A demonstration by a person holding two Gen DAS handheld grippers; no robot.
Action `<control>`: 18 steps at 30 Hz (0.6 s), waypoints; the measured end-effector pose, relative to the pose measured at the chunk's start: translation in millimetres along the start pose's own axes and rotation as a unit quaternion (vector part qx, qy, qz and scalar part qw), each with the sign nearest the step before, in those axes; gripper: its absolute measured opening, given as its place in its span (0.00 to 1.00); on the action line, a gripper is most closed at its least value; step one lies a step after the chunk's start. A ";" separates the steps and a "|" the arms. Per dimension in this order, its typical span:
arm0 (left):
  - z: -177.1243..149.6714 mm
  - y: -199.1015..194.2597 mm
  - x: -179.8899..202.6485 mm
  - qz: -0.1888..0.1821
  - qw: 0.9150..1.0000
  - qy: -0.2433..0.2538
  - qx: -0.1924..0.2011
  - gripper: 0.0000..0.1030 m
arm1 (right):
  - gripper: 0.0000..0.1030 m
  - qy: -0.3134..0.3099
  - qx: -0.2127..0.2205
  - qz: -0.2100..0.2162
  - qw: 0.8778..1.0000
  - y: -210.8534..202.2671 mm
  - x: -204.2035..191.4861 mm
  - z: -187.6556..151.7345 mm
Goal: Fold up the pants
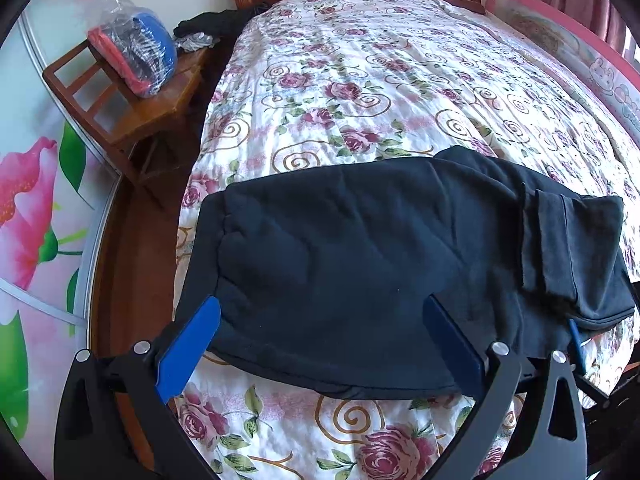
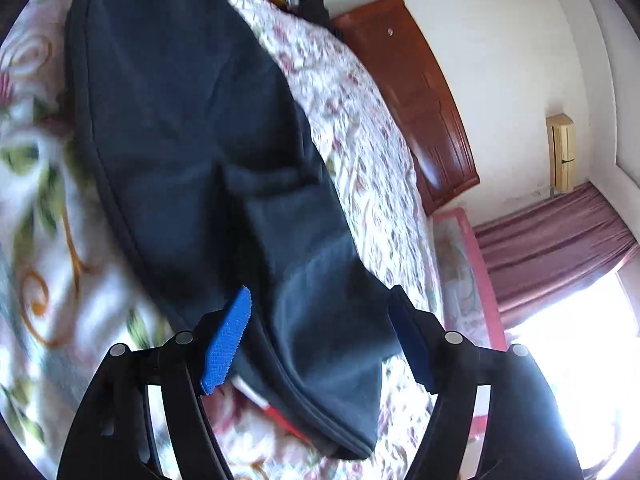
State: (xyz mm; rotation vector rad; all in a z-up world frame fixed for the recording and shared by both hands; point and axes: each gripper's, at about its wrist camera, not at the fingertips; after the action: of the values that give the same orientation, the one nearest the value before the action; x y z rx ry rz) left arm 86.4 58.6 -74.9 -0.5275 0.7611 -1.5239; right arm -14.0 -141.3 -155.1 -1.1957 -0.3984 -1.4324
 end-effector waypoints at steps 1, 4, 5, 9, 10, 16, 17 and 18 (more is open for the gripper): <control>-0.2 0.1 -1.0 0.000 1.000 -0.001 -0.001 0.98 | 0.68 -0.003 -0.003 0.002 1.000 2.8 -1.8 2.0; -0.5 -0.5 -1.8 0.002 1.000 0.003 0.002 0.98 | 0.68 -0.017 0.011 0.015 1.000 3.7 -12.5 9.3; -0.6 -0.7 -2.6 0.003 1.000 0.005 0.003 0.98 | 0.68 -0.020 0.009 0.019 1.000 6.4 -14.7 10.5; -0.8 2.5 -8.4 0.003 1.000 -0.004 -0.001 0.98 | 0.66 -0.031 0.001 0.011 0.999 11.5 -27.6 10.1; -1.3 3.4 -9.4 0.003 1.000 -0.005 -0.002 0.98 | 0.66 -0.031 -0.001 0.009 0.999 15.0 -27.1 9.9; -3.4 6.5 -12.4 0.005 1.000 -0.007 -0.007 0.98 | 0.62 -0.022 -0.017 0.003 1.000 33.3 -17.0 11.9; -3.5 6.0 -12.7 0.002 1.000 -0.008 -0.006 0.98 | 0.57 -0.018 -0.020 0.008 1.000 34.5 -20.6 12.8; -3.4 5.6 -12.7 0.003 1.000 -0.007 -0.005 0.98 | 0.45 -0.018 -0.022 0.016 0.999 33.6 -25.2 14.4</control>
State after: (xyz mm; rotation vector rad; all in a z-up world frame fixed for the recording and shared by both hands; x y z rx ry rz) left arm 89.1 71.8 -79.9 -0.5431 0.7594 -1.5109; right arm 17.0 -125.5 -182.7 -1.2584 -0.3720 -1.3994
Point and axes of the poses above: each gripper's, at about its wrist camera, not at the fingertips, and y roughly the way its jaws point, x to its right, z to its top, and after that the axes turned 13 degrees about x, right-handed
